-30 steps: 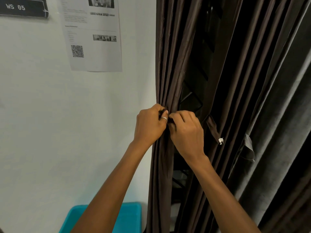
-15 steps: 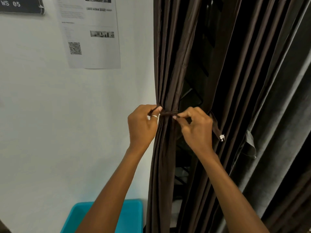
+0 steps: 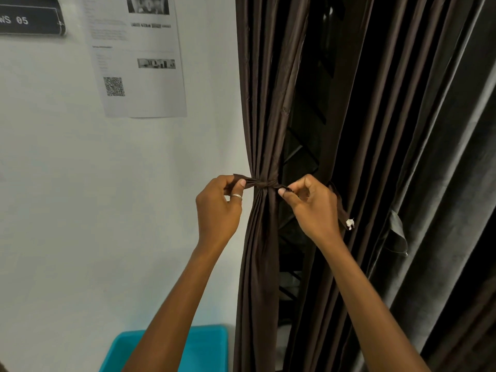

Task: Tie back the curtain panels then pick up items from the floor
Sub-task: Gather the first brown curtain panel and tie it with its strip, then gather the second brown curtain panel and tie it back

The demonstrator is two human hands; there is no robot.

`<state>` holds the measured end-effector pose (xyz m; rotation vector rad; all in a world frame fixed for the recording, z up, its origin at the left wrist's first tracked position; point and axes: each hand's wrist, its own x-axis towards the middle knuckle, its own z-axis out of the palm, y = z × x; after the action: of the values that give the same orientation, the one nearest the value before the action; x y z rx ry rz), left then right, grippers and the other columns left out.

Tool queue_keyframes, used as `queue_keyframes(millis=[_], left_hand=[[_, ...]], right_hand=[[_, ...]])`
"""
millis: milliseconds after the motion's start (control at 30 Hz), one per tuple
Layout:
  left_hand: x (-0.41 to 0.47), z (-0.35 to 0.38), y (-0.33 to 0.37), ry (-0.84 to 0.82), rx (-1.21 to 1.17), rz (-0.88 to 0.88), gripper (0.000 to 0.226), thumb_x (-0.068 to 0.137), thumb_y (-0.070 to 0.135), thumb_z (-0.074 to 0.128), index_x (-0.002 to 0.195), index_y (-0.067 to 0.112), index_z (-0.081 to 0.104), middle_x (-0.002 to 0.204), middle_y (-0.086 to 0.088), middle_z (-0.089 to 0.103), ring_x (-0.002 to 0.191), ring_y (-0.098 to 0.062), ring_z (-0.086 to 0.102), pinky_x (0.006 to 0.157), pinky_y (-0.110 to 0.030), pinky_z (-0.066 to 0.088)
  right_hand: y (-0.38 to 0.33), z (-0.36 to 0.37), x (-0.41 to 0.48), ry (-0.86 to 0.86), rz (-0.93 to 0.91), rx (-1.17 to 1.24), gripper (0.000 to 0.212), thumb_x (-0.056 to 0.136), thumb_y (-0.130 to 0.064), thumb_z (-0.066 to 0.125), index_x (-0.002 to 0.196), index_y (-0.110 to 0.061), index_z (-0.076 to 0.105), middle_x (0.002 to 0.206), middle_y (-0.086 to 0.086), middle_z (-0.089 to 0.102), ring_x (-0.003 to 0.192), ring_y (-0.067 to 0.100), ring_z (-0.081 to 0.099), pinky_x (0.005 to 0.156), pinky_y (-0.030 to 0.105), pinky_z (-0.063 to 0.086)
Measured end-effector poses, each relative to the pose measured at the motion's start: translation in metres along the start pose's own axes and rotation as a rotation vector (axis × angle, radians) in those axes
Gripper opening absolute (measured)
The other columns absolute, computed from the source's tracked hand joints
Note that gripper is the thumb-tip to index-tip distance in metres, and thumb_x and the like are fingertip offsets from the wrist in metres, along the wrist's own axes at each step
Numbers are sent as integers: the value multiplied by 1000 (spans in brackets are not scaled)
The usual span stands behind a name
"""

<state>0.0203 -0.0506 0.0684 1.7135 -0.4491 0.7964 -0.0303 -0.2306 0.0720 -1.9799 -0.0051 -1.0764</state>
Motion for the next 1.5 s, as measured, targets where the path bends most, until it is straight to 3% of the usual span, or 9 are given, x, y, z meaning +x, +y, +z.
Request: queue_keyframes(millis=[200, 400, 533, 733, 933, 1000, 1100, 1300, 1500], left_hand=[[-5, 12, 7, -29, 5, -78, 2, 99, 32, 63, 101, 32, 62, 94, 15, 67, 82, -8, 66, 72, -31, 61], [-20, 22, 5, -91, 176, -244, 16, 97, 42, 62, 105, 32, 53, 92, 18, 61, 76, -5, 63, 64, -16, 41], [-38, 38, 7, -227, 247, -277, 18, 97, 51, 58, 83, 39, 55, 81, 23, 59, 73, 0, 58, 61, -14, 37], [-66, 69, 12, -347, 208, -278, 19, 95, 52, 59, 77, 48, 57, 77, 24, 66, 73, 2, 64, 64, -16, 46], [-73, 88, 19, -500, 141, -238, 11, 97, 46, 60, 87, 45, 64, 80, 17, 73, 73, -1, 69, 74, -28, 60], [-70, 92, 22, -541, 106, -222, 9, 97, 44, 60, 91, 43, 66, 82, 14, 74, 74, -3, 71, 78, -34, 61], [-66, 99, 23, -608, 65, -202, 9, 97, 44, 60, 95, 43, 68, 83, 14, 74, 73, -3, 71, 78, -37, 61], [-60, 112, 8, -699, -53, -211, 12, 99, 41, 58, 93, 48, 65, 86, 20, 75, 77, 4, 71, 81, -33, 62], [-54, 129, -2, -619, -182, -247, 29, 103, 33, 53, 129, 31, 66, 100, 19, 74, 85, 6, 70, 79, -20, 59]], right_hand=[[8, 2, 1, -29, 48, 11, 8, 91, -22, 76, 89, -21, 69, 82, -11, 70, 79, 2, 67, 67, 10, 50], [26, -20, -11, -92, 92, -15, 6, 94, -20, 72, 90, -24, 71, 86, -13, 71, 83, -5, 66, 67, 5, 48], [56, -46, -31, -125, 193, -85, 7, 95, -22, 70, 90, -26, 72, 89, -15, 71, 85, -6, 65, 68, 5, 48], [93, -88, -34, -17, 303, -164, 11, 98, -23, 67, 107, -21, 72, 94, -14, 71, 88, -4, 65, 65, -3, 42], [87, -87, 14, 23, 201, -207, 28, 99, -23, 65, 125, -14, 69, 109, -7, 73, 93, -5, 62, 68, -5, 40], [84, -77, 34, 34, 168, -219, 32, 99, -22, 65, 129, -11, 65, 119, -1, 72, 106, 6, 66, 81, 1, 43], [86, -59, 58, -10, 182, -310, 39, 100, -22, 63, 135, -8, 57, 127, 8, 68, 116, 22, 66, 93, 29, 55], [101, -31, 74, -60, 306, -409, 37, 100, -21, 62, 135, -10, 55, 108, 10, 71, 94, 26, 71, 79, 38, 61], [102, -22, 57, 13, 154, -376, 20, 96, -4, 58, 107, -14, 71, 84, -6, 69, 65, -4, 60, 53, 4, 44]])
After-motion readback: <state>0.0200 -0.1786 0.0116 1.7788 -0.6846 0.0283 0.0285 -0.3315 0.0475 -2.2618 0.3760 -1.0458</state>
